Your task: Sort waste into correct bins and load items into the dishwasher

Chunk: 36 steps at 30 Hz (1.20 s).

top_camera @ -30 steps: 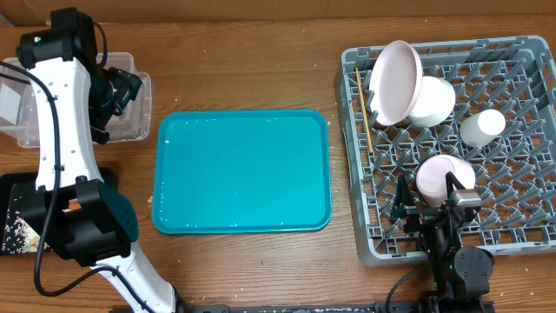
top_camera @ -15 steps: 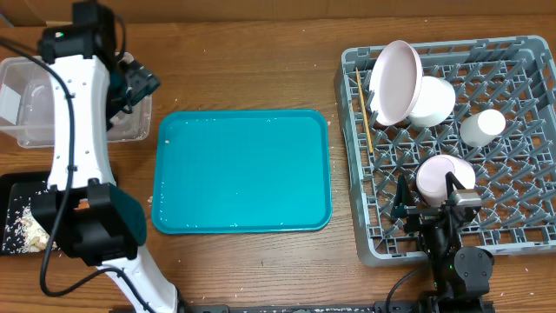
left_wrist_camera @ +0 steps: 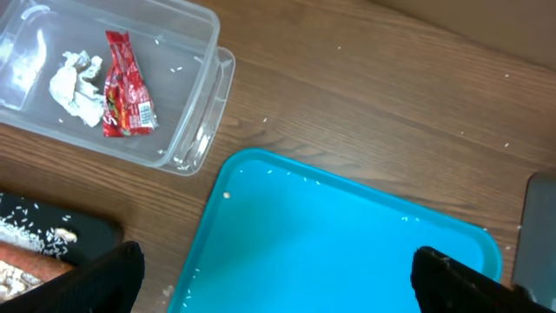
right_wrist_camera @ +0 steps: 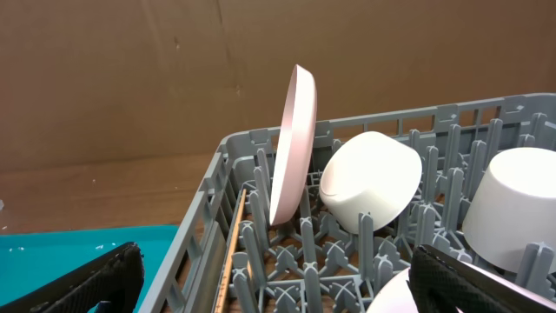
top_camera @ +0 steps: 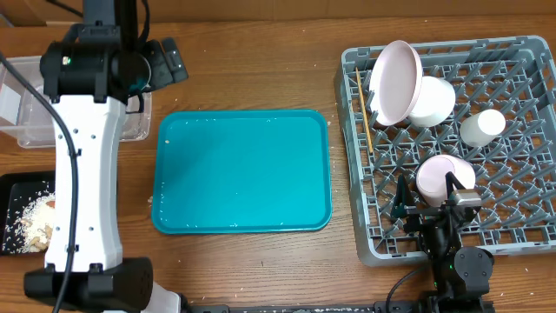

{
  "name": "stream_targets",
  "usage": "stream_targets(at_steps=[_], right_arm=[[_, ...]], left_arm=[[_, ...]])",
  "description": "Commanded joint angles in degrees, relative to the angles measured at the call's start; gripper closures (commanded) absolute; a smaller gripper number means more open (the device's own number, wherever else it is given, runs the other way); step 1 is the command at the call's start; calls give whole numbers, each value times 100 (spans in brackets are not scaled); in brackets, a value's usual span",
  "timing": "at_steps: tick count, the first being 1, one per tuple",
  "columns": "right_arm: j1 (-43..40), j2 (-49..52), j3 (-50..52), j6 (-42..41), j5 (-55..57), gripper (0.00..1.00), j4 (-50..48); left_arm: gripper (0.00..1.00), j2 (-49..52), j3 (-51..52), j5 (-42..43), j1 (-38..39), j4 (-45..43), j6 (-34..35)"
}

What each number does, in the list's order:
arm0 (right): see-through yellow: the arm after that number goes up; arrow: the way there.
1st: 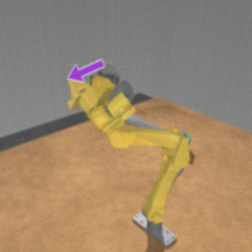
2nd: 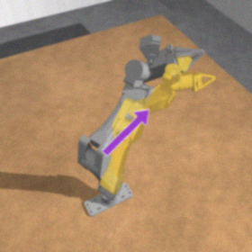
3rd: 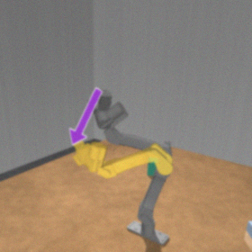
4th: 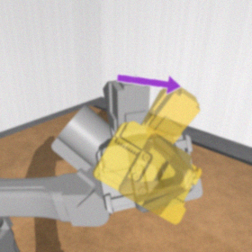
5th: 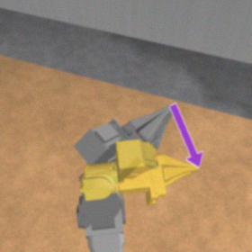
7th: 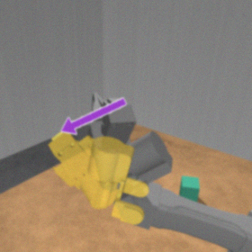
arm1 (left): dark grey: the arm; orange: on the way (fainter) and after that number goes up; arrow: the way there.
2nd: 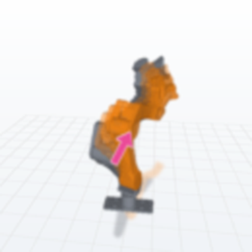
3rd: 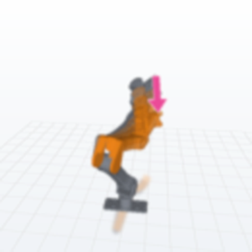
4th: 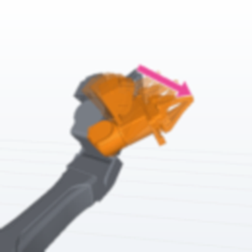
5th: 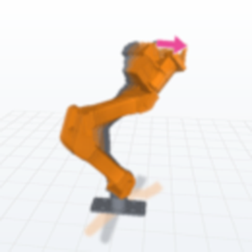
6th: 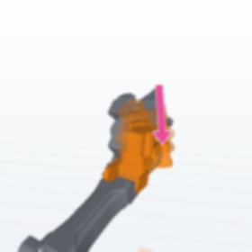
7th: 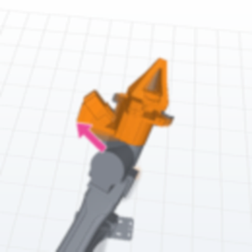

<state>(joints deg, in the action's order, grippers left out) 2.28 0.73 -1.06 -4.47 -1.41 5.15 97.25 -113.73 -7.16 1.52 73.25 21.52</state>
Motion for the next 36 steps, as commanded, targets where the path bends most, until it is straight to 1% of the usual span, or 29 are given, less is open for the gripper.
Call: stream_targets(at_steps=[1, 2, 3, 7, 9, 10, 11, 12, 17, 22, 29, 32, 36], right_arm=[[-11, -57, 59, 0, 46, 0, -35], [-11, -57, 59, 0, 46, 0, -35], [-11, -57, 59, 0, 46, 0, -35], [-11, -57, 59, 0, 46, 0, -35], [-11, -57, 59, 0, 46, 0, -35], [-11, -57, 59, 0, 46, 0, -35], [-11, -57, 59, 0, 46, 0, -35], [-11, -57, 59, 0, 46, 0, -35], [-11, -57, 59, 0, 46, 0, -35], [-11, -57, 59, 0, 46, 0, -35], [-11, -57, 59, 0, 46, 0, -35], [-11, -57, 59, 0, 46, 0, -35], [-11, -57, 59, 0, 46, 0, -35]], left_arm=[[0, -267, 741, -72, 2, -345, -225], [0, -391, 1091, -70, 2, -608, -225], [0, -597, 1659, -26, 2, -1073, -229], [0, -1117, 3077, 205, 2, -2277, -350], [0, -1384, 3783, 507, 2, -2900, -684], [0, -1558, 4253, 754, 2, -3322, -984], [0, -1829, 4933, 1036, 2, -3893, -1381], [0, -1996, 5324, 1134, 2, -4212, -1521], [0, -2721, 6966, 1165, 0, -5560, -1552], [0, -3377, 8229, 1119, 0, -6767, -1552], [0, -4354, 9645, 1119, 0, -8421, -1357], [0, -4857, 10069, 1104, 0, -8745, -1364], [0, -5497, 10461, 911, 0, -8745, -1362]])
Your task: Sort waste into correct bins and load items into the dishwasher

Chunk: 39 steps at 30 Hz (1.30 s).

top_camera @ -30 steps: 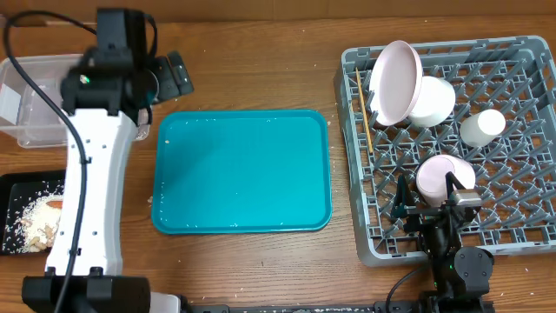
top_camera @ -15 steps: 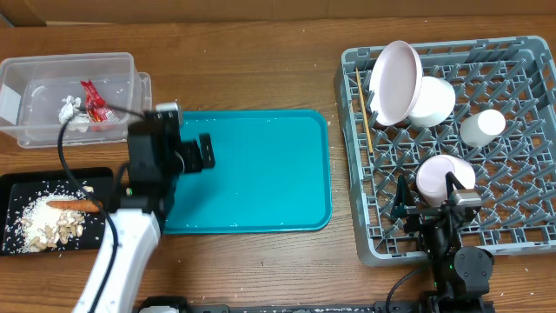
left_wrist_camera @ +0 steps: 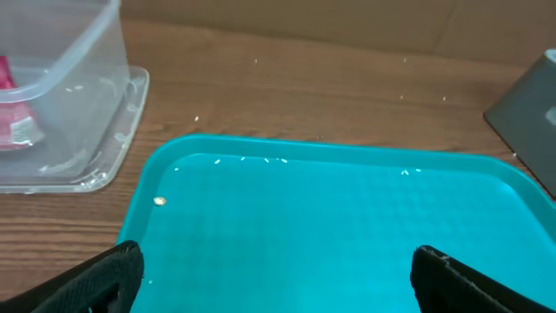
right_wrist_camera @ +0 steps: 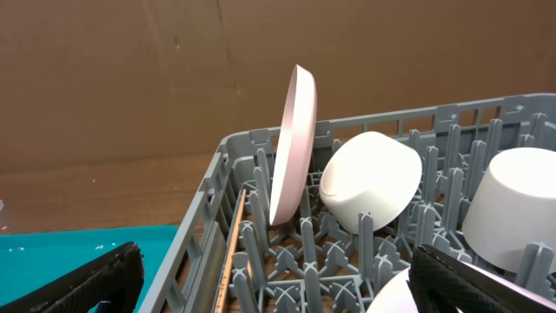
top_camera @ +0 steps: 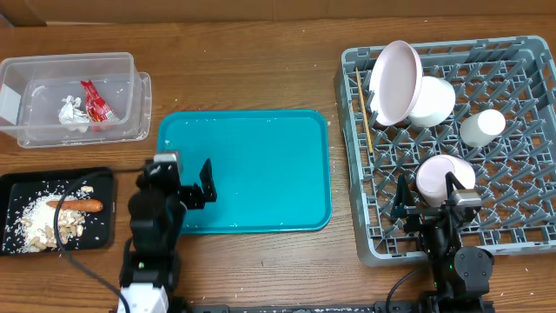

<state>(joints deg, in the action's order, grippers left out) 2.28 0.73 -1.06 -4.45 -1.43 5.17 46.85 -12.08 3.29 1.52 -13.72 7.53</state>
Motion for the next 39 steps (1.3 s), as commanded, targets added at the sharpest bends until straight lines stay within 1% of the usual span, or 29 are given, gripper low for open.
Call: stream_targets(at_steps=[1, 10, 16, 18, 19, 25, 39], right_arm=[[-11, -57, 59, -2, 48, 0, -37], [-11, -57, 59, -2, 48, 0, -37], [-11, -57, 59, -2, 48, 0, -37], [-11, -57, 59, -2, 48, 0, -37], [-11, -57, 59, -2, 48, 0, -37], [-11, -57, 59, 0, 48, 0, -37], [-11, -57, 59, -2, 48, 0, -37]], left_arm=[[0, -612, 387, -186, 0, -48, 39], [0, -1956, 1189, -369, 0, 17, 37], [0, -2483, 1180, -393, 0, 372, 13], [0, -2673, 1180, -452, 0, 575, 17], [0, -2859, 1180, -544, 0, 850, 17], [0, -3449, 1180, -717, 0, 1738, 15], [0, -4258, 1180, -684, 0, 1784, 15]])
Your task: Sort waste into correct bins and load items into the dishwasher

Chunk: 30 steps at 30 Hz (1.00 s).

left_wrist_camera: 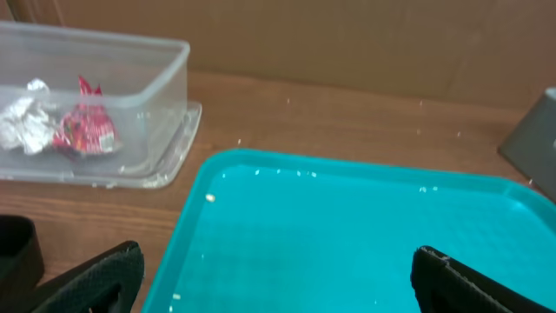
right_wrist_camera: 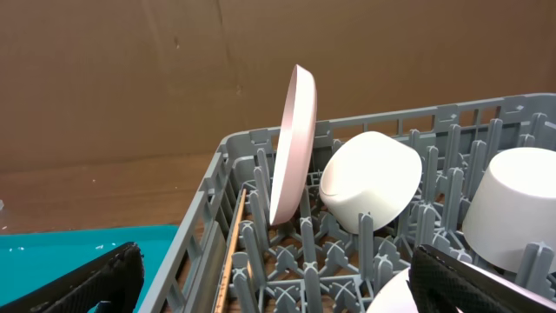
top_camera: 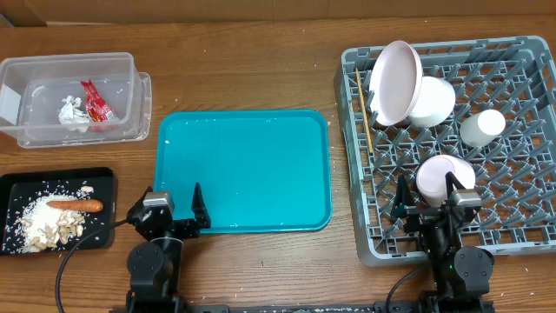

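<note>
The teal tray [top_camera: 243, 169] lies bare in the middle of the table, apart from a few rice grains. My left gripper [top_camera: 170, 215] stands open and holds nothing, low at the tray's front left corner; the left wrist view looks across the tray [left_wrist_camera: 347, 235]. My right gripper [top_camera: 426, 198] is open and holds nothing at the front of the grey dish rack [top_camera: 349, 174]. In the rack are a pink plate [top_camera: 395, 83] on edge, a white bowl [top_camera: 434, 100], a white cup [top_camera: 482, 126], a pink cup [top_camera: 443, 174] and a chopstick [top_camera: 363, 109].
A clear bin [top_camera: 130, 122] at the back left holds a red wrapper [top_camera: 94, 100] and crumpled paper [top_camera: 69, 111]. A black tray [top_camera: 100, 183] at the front left holds rice scraps and a sausage piece [top_camera: 74, 206]. A brown cardboard wall rises behind the table.
My left gripper, still open, has moved from over the teal tray's front left part to its front edge, nearer the table's front. The right arm has not moved.
At first my left arm was stretched to the back left beside the clear bin, gripper open. Then it stood folded back over the teal tray's front left part. Now it sits low at the tray's front edge. My right gripper stayed open at the rack throughout.
</note>
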{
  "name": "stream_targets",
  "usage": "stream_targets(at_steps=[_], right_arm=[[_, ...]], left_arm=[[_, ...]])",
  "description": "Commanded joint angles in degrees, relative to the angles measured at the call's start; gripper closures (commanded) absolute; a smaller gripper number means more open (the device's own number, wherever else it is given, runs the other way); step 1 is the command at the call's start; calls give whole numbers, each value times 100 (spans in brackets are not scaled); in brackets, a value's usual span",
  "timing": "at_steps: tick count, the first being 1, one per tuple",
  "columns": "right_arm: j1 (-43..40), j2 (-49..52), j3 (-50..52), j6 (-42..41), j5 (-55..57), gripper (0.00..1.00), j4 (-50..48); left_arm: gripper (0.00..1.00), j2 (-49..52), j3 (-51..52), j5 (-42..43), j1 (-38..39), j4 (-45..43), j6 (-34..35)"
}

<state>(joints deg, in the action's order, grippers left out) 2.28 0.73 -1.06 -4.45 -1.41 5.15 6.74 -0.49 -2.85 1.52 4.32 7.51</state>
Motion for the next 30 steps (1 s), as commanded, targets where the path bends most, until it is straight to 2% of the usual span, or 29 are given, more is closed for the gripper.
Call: stream_targets(at_steps=[1, 5, 17, 30], right_arm=[[-11, -57, 59, -2, 46, 0, -35], [-11, -57, 59, -2, 46, 0, -35], [-11, -57, 59, -2, 46, 0, -35], [-11, -57, 59, -2, 46, 0, -33]], left_arm=[[0, -326, 22, -70, 0, -20, 17], [0, -667, 22, -70, 0, -17, 17], [0, -658, 22, -59, -44, -15, -332], [0, -649, 22, -55, -271, -20, -328]])
